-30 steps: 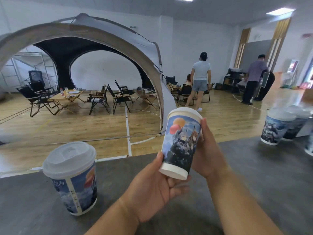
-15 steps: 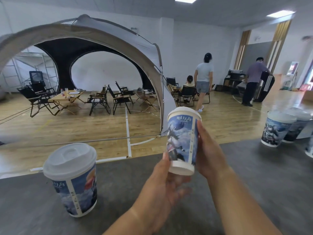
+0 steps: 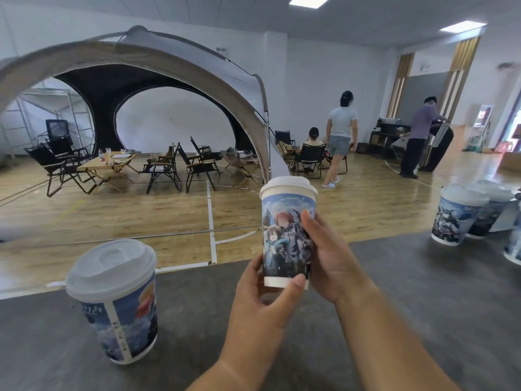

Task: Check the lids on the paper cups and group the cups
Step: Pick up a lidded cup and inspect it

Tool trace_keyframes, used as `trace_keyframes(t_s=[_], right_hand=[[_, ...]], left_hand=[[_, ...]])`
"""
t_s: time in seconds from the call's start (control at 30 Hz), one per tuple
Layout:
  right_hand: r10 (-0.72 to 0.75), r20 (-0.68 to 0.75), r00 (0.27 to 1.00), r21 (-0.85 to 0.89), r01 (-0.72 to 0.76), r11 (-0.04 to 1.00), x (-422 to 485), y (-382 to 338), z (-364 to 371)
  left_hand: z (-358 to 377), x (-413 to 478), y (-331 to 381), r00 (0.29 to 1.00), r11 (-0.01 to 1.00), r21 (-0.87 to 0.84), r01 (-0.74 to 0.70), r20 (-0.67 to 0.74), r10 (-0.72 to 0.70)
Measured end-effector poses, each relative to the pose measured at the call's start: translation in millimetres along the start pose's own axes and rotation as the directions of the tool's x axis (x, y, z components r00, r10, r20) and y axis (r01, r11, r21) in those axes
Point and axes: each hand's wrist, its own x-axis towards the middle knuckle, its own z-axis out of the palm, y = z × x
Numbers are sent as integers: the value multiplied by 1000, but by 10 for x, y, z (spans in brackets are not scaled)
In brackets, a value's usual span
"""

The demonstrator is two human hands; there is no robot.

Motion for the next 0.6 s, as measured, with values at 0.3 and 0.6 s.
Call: trace_keyframes(t_s=[0.3, 0.6], right_hand=[[207, -29, 978, 307, -188, 933, -27, -21, -118], [125, -46, 991, 269, -109, 957, 17, -38, -150]], left_hand=[[32, -32, 116, 872, 743, -480, 467, 387, -298], [-51, 75, 97, 960, 829, -485, 278, 169, -223]])
